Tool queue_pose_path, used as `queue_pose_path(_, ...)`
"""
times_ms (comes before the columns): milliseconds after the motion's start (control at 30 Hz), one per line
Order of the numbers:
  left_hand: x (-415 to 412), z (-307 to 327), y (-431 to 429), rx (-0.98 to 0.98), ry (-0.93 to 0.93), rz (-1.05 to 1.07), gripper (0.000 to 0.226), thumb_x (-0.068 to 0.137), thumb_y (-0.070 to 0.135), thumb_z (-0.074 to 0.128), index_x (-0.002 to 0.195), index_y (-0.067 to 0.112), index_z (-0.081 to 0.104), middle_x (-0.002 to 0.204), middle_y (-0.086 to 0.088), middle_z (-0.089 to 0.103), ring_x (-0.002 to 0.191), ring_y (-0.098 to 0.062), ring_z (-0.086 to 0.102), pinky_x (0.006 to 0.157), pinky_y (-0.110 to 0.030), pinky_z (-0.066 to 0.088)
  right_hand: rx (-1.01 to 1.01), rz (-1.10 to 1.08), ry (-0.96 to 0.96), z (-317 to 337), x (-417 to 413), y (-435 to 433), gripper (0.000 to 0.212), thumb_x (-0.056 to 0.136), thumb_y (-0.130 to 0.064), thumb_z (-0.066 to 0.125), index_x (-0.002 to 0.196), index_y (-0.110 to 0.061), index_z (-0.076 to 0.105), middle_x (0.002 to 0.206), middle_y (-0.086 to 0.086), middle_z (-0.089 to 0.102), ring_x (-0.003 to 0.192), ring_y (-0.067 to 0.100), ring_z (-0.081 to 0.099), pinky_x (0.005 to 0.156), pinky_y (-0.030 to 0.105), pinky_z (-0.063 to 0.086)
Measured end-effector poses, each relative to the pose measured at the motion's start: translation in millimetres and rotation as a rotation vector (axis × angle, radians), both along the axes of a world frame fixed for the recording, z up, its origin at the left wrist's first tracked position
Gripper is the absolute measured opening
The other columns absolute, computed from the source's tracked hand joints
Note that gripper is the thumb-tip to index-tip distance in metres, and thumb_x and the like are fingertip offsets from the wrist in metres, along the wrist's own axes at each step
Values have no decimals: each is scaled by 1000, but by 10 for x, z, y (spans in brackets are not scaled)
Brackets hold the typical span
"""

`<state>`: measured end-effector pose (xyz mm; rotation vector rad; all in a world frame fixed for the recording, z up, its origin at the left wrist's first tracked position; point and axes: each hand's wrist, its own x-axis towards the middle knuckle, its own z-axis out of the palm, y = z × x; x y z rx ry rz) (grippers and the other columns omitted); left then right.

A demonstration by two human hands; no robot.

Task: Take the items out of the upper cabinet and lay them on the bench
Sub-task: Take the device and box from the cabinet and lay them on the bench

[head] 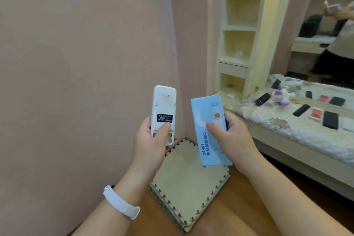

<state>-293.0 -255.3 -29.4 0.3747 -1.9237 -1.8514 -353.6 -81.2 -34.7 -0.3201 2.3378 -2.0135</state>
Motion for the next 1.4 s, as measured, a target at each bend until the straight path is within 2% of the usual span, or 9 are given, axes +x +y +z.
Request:
queue_pose_path(133,-434,-59,420,-44,-13,-146,14,95,14,57,105,23,61,86,7,75,73,-18,72,56,-25,51,-38,-161,-42,-109,-150,584,6,89,-23,64,91,-18,63,90,9,72,80,29,71,70,54,57)
queue_pose_path(200,-656,-140,611,-31,-27,-219,13,95,14,57,106,21,62,89,2,75,76,-19,73,63,-32,55,-37,-226,-61,-171,-223,811,6,89,-23,64,92,-18,63,90,9,72,80,29,71,71,56,57)
queue_pose_path(333,-1125,-314,941,-13,-49,-337,13,96,14,57,108,16,61,94,-7,71,70,-15,71,52,-20,49,-12,-348,-126,-281,-421,1183,8,90,-24,63,94,-17,62,90,8,72,77,24,72,67,51,58)
queue_pose_path(500,-1829,-515,1269,13,-88,-492,17,97,20,57,114,22,60,101,-4,71,81,-21,73,62,-32,56,38,-497,-156,-355,-814,1473,7,91,-23,62,95,-18,62,89,6,71,74,19,72,65,46,59)
queue_pose_path(633,-2400,-592,1448,38,-97,-589,15,97,20,57,109,28,60,99,0,72,80,-21,73,59,-24,53,111,-594,-194,-362,-1208,1590,8,92,-25,62,93,-17,61,88,6,71,71,18,72,62,43,59)
queue_pose_path(767,-2926,-702,1578,45,-121,-681,13,96,19,58,104,30,60,94,2,73,81,-22,73,61,-30,53,165,-684,-220,-388,-1573,1658,5,92,-24,61,94,-19,61,88,5,71,68,15,72,57,35,58)
queue_pose_path(867,-3258,-792,1740,58,-157,-765,13,96,19,58,106,28,60,97,0,73,83,-22,73,58,-25,52,196,-756,-235,-427,-1741,1735,3,92,-23,61,93,-20,61,87,3,71,66,14,71,54,33,59)
queue_pose_path(1000,-3518,-892,2079,51,-170,-871,14,96,19,57,107,27,59,101,-1,72,85,-23,72,57,-23,51,214,-863,-270,-505,-1820,1963,3,90,-24,61,93,-23,62,86,2,72,70,15,72,64,45,60)
queue_pose_path(1400,-3857,-1167,3373,-55,-247,-1043,15,96,21,57,109,28,60,104,-1,69,90,-23,69,63,-27,57,110,-1026,-330,-960,-1982,3223,7,90,-18,58,92,-25,60,87,0,71,72,17,71,62,40,59)
